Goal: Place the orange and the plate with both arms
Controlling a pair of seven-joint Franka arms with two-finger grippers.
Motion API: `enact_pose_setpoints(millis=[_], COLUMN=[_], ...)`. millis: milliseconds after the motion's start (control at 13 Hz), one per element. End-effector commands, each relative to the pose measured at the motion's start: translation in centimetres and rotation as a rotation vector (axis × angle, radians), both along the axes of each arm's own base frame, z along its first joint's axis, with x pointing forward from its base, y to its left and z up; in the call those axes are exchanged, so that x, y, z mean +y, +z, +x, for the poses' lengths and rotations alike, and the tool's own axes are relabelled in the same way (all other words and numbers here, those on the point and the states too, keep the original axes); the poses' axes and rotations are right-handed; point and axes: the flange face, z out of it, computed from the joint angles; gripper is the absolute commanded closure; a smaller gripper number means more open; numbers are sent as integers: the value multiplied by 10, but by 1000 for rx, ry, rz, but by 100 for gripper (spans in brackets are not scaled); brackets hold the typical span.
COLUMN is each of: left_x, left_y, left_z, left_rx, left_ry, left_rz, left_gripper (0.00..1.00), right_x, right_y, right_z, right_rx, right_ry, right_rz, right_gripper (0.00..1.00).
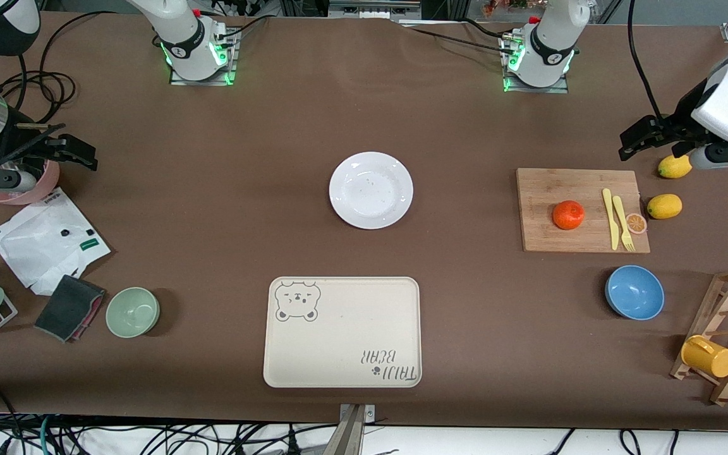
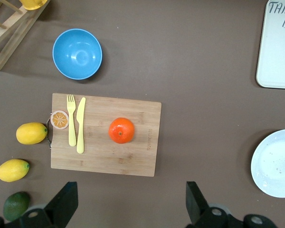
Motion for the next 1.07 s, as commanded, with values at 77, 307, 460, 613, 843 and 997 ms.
enact_pose_setpoints(millis=[77, 307, 460, 613, 843, 997], left_x=[-4, -9, -9, -9, -12, -8], left_y=[5, 5, 5, 5, 1, 1], left_z=[3, 3, 3, 3, 6, 14], left_rx=[5, 5, 5, 5, 4, 6], left_ry=[-3, -16, -16, -17, -18, -26], left_rz=[21, 27, 27, 27, 32, 67], left_gripper=[0, 0, 0, 0, 0, 0], right_x=[-1, -1, -1, -1, -2, -2], right_y=[3, 3, 3, 3, 4, 3], right_z=[0, 0, 0, 0, 0, 0], right_rx=[5, 5, 5, 5, 4, 5], right_ry=[-13, -12, -12, -12, -12, -12], right_rz=[15, 15, 15, 15, 15, 15], right_gripper=[0, 0, 0, 0, 0, 0])
